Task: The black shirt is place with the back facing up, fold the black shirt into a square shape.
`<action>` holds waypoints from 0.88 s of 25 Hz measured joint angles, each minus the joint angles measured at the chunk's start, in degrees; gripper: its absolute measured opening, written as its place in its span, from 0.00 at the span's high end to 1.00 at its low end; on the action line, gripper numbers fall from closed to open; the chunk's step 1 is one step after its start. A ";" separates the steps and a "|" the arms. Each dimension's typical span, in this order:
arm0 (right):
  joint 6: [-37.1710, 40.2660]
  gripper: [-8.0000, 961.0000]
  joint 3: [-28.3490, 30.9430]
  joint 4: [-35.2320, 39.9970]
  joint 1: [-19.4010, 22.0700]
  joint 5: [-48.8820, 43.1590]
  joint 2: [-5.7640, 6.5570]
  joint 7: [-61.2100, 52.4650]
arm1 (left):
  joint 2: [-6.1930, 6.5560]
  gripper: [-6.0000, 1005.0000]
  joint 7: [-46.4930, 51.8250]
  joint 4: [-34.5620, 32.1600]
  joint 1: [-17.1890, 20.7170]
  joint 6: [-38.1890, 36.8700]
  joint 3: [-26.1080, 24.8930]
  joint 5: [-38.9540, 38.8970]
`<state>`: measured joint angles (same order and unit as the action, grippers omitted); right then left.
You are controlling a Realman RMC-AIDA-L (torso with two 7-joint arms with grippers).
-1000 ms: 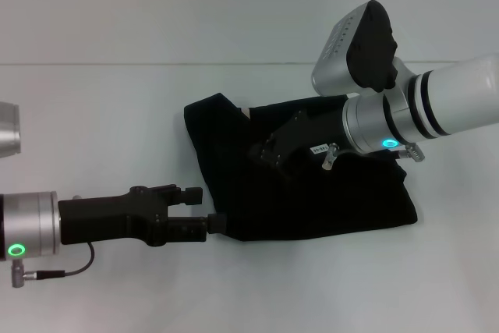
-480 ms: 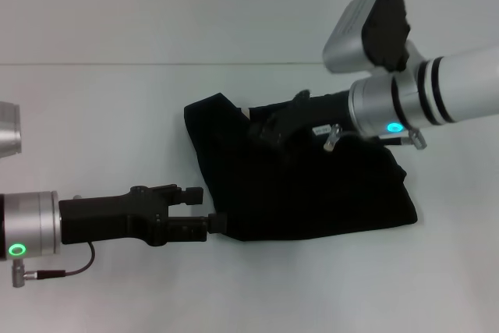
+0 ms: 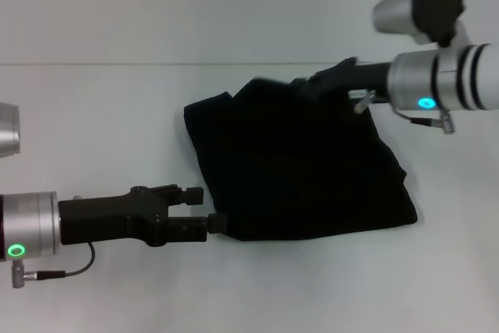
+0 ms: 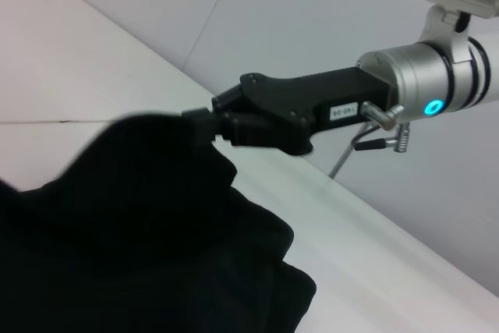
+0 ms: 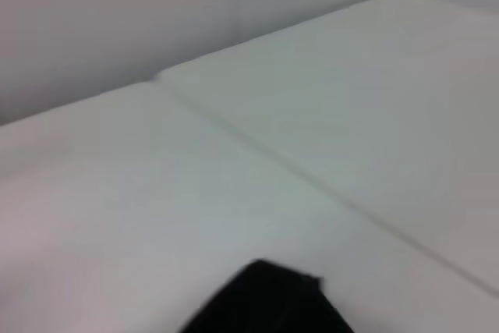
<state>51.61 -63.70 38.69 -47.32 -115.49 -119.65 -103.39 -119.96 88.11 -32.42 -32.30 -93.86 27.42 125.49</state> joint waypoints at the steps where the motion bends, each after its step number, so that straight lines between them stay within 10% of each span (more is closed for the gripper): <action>1: -0.69 0.98 0.87 -0.03 0.26 -0.02 0.03 -0.06 | 0.00 0.12 0.00 0.00 0.00 0.00 0.00 0.00; 22: -15.55 0.88 3.29 -3.43 -0.05 0.54 -0.13 -0.18 | 0.08 0.12 1.92 -0.01 -1.10 0.21 0.03 -0.09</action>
<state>36.06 -60.41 35.26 -47.37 -114.95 -119.78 -103.58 -119.88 90.03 -32.43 -33.40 -93.66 27.44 125.40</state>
